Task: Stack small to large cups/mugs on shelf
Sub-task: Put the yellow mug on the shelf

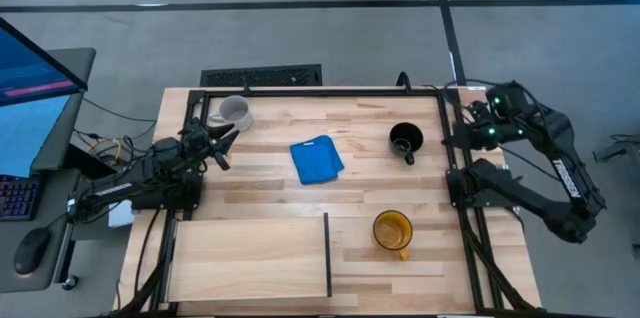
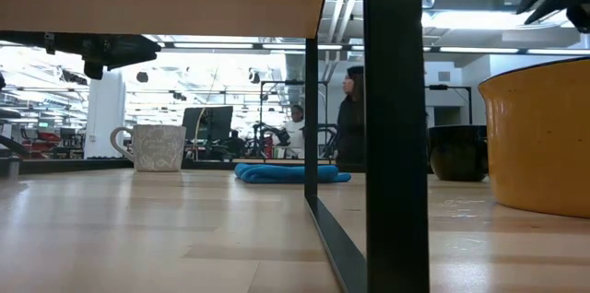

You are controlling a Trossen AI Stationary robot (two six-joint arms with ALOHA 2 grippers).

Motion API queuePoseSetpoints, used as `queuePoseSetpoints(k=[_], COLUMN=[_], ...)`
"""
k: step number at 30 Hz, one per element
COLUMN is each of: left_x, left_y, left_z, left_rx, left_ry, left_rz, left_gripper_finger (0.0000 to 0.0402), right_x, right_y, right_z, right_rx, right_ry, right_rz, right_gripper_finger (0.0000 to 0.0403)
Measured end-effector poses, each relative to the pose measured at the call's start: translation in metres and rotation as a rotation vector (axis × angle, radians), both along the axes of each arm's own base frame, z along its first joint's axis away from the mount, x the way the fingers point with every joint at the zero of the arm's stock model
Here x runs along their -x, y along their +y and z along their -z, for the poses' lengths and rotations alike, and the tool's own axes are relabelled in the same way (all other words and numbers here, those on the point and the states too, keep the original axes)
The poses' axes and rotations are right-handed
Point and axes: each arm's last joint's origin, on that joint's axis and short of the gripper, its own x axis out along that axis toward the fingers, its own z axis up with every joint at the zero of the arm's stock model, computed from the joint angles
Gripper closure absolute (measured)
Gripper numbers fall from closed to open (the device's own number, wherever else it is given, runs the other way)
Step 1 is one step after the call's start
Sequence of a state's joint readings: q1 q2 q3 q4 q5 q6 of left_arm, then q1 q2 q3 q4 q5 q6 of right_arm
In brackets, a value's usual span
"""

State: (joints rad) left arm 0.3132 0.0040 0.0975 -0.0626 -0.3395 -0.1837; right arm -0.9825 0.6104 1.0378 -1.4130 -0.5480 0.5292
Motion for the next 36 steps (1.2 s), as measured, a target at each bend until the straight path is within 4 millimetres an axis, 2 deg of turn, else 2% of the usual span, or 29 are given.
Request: queuePoseSetpoints(k=[22,31,36], left_x=[0.0003,0.0003,0.0003], left_y=[0.0004,0.0004,0.0003], left_z=[0.0058,0.0058,0.0057], left_rx=[0.036,0.036,0.036], left_ry=[0.046,0.046,0.045], left_rz=[-0.016,-0.016,-0.015], left_gripper_finger=[0.0274,0.0274,0.0274], right_x=[-0.0009,-0.0009,-0.0014], right_y=[-0.0013,-0.0012,-0.0021], right_z=[-0.0015,-0.0014,-0.0021], right_rx=[-0.010,-0.011,0.002], right_ry=[-0.022,-0.022,-0.027], right_rz=[0.031,0.031,0.032], right_gripper_finger=[0.0291,0.0213,0.0185])
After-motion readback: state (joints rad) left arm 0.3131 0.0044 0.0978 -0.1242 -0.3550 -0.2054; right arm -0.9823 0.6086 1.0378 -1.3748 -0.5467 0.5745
